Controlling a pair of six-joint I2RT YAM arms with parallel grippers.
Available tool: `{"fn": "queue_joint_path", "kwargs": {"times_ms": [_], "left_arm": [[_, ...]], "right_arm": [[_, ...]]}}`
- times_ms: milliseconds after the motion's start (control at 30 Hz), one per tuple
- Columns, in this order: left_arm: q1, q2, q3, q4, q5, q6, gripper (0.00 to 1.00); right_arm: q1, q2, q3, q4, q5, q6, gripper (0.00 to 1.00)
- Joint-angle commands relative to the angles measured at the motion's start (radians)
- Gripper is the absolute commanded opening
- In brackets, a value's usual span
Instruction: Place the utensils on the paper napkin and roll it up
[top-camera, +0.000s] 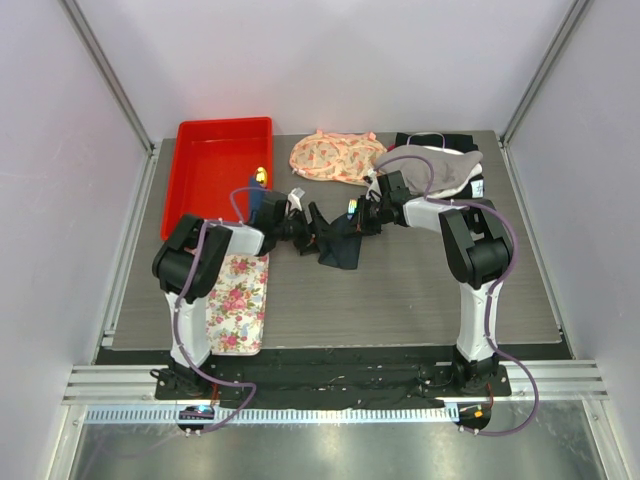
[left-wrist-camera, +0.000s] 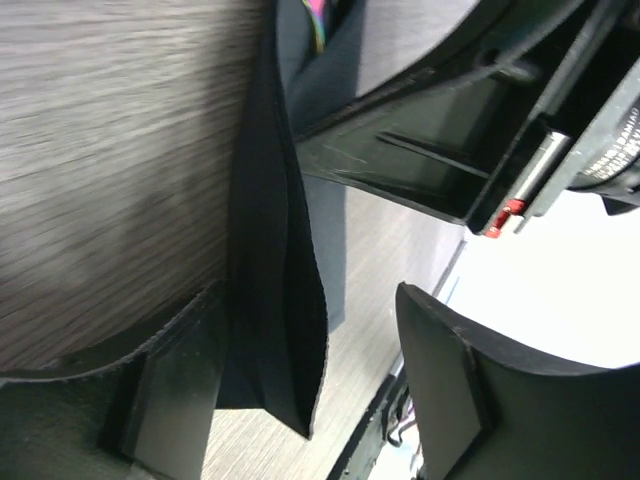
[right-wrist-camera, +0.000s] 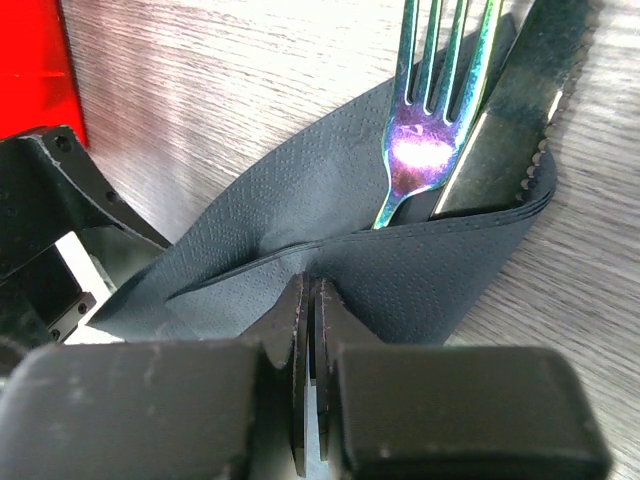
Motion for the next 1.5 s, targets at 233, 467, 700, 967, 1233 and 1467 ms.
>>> {"fn": "queue_joint_path", "kwargs": {"times_ms": [233, 467, 700, 967, 1233, 1467], "left_arm": [[0.038, -0.074, -0.001, -0.192, -0.133, 0.109, 0.53], [0.043, -0.105, 0.011, -0.209, -0.172, 0.121, 0.41], [0.052, -0.148, 0.039, -0.295, -0.202, 0.156, 0.38], [0.039, -0.16, 0.04, -0.23, -0.126, 0.129, 0.16], [-0.017, -0.16, 0.065, -0.16, -0.046, 0.094, 0.14], [-0.06, -0.114, 0.085, -0.146, -0.04, 0.106, 0.15]], "right_arm": [[-0.002, 0.078, -0.039, -0.063, 0.146, -0.04, 0.01], [-0.002, 0.076, -0.045, -0.056, 0.144, -0.038, 0.01], [-0.004, 0.07, -0.051, -0.051, 0.146, -0.035, 0.01], [-0.002, 0.075, -0.053, -0.048, 0.149, -0.027, 0.01], [-0.001, 0.07, -0.054, -0.046, 0.157, -0.023, 0.01], [0.001, 0.063, -0.063, -0.048, 0.164, -0.024, 0.01]]}}
